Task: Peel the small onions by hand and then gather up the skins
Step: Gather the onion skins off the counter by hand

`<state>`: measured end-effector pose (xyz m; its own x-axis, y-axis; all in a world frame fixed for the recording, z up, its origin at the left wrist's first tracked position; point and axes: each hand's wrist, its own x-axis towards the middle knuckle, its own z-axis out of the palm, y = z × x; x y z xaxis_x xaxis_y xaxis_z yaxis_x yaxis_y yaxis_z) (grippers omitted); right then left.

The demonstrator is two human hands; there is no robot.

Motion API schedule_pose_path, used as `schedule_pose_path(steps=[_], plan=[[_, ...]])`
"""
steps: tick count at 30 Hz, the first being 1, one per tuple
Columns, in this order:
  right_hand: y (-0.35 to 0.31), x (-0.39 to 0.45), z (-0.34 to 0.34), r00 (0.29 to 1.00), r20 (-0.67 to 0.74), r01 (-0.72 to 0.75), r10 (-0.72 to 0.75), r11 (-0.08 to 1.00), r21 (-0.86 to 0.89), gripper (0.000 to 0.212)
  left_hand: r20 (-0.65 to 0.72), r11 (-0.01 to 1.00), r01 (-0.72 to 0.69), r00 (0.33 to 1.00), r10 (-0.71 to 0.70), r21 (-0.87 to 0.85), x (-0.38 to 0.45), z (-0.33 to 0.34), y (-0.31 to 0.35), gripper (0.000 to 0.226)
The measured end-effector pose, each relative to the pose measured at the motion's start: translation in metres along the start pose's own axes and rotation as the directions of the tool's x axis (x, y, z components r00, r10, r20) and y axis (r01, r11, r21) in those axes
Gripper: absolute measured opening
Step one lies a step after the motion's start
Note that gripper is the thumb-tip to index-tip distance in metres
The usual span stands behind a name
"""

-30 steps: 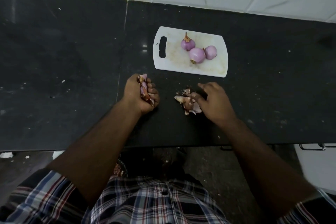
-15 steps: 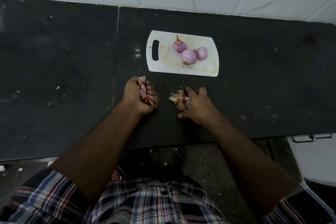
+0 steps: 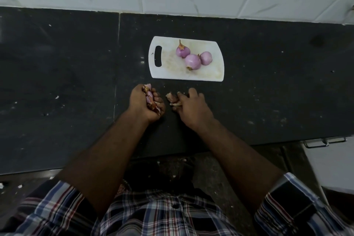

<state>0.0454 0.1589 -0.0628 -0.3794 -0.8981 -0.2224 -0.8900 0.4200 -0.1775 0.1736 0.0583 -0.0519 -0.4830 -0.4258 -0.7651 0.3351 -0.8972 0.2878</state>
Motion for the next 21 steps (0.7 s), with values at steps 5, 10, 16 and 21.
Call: schedule_pose_path(steps=[5,10,16,21], plan=[[-0.001,-0.008,-0.001,0.994,-0.053,0.094,-0.092,0.995,0.036,0.034,-0.022,1.0,-0.018,1.0,0.018,-0.009,-0.003,-0.001,-0.003,0.02],[-0.011,-0.008,-0.015,0.986,0.055,0.164,-0.16,0.983,-0.079,0.028,0.025,0.998,-0.008,1.0,0.009,-0.055,-0.003,-0.003,-0.001,0.021],[0.018,0.016,-0.034,0.974,0.097,-0.223,0.204,0.932,0.286,0.017,0.045,0.997,0.016,0.999,-0.013,-0.07,-0.003,-0.007,0.0,0.025],[0.01,0.008,-0.071,0.959,0.23,-0.28,0.164,0.438,0.854,0.015,0.046,0.999,0.0,0.999,0.002,-0.048,-0.007,0.0,-0.006,0.046]])
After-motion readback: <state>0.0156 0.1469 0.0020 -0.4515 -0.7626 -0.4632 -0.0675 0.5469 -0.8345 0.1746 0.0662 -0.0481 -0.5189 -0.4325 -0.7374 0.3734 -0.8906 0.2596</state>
